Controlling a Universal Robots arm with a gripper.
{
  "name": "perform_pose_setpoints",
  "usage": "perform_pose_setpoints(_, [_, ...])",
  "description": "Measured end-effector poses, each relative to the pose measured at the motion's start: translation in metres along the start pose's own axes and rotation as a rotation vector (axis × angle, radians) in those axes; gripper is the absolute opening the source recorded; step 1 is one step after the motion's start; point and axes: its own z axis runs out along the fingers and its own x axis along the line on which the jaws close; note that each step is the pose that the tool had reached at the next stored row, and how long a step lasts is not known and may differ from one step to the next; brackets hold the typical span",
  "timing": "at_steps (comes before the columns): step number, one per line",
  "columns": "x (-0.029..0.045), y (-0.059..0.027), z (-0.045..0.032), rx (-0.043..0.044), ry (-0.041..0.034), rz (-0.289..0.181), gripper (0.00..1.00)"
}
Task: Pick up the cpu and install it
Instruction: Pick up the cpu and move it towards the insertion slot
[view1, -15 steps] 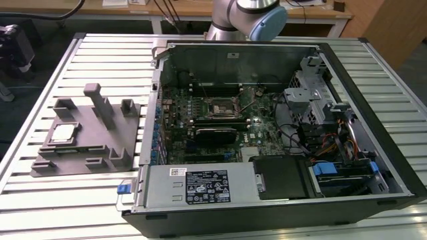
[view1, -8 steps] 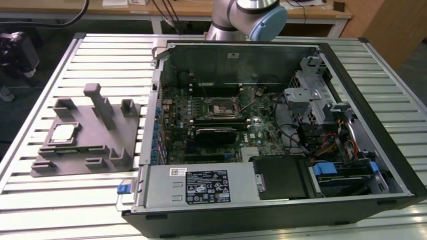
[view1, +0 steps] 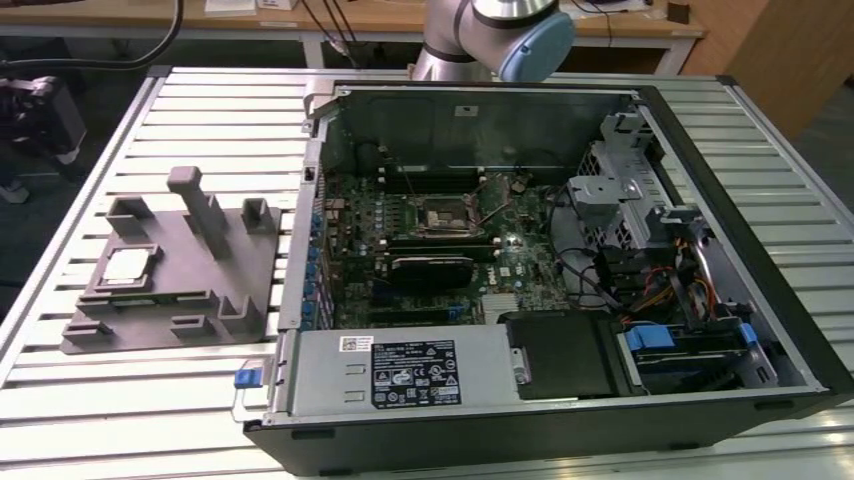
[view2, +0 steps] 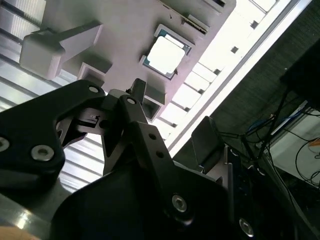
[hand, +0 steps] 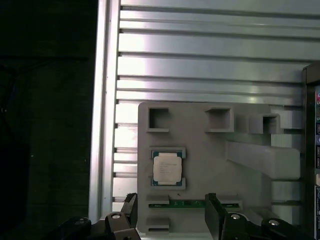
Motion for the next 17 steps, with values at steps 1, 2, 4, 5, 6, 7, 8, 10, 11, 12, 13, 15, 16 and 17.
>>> perform_pose_setpoints(1, [0.0, -0.0002, 0.0011, -0.0002, 0.0001, -0.001, 0.64])
perform_pose_setpoints(2, [0.0, -0.0006, 0.0022, -0.0006, 0.0002, -0.003, 0.64])
perform_pose_setpoints(4, [-0.0003, -0.0008, 0.0039, -0.0007, 0.0005, -0.005, 0.64])
perform_pose_setpoints(5, [-0.001, -0.0009, 0.0048, -0.0008, 0.0008, -0.006, 0.64])
perform_pose_setpoints(6, [-0.0017, -0.001, 0.0059, -0.0008, 0.0009, -0.007, 0.64])
perform_pose_setpoints(7, [-0.0037, -0.0011, 0.009, -0.0009, 0.0011, -0.008, 0.64])
perform_pose_setpoints(8, [-0.0044, -0.0012, 0.0108, -0.001, 0.0011, -0.008, 0.64])
perform_pose_setpoints(10, [-0.0059, -0.0014, 0.0143, -0.0009, 0.0013, -0.01, 0.64])
perform_pose_setpoints(11, [-0.0068, -0.0015, 0.0162, -0.001, 0.0015, -0.011, 0.64])
perform_pose_setpoints(12, [-0.0073, -0.0016, 0.0181, -0.0011, 0.0015, -0.013, 0.64])
perform_pose_setpoints(13, [-0.0073, -0.0016, 0.02, -0.0011, 0.0015, -0.014, 0.64])
perform_pose_setpoints(15, [-0.0075, -0.0018, 0.0226, -0.0012, 0.0017, -0.016, 0.64])
perform_pose_setpoints(16, [-0.0076, -0.0018, 0.0232, -0.0011, 0.0019, -0.017, 0.64])
perform_pose_setpoints(17, [-0.0076, -0.0019, 0.0238, -0.0011, 0.0018, -0.017, 0.64])
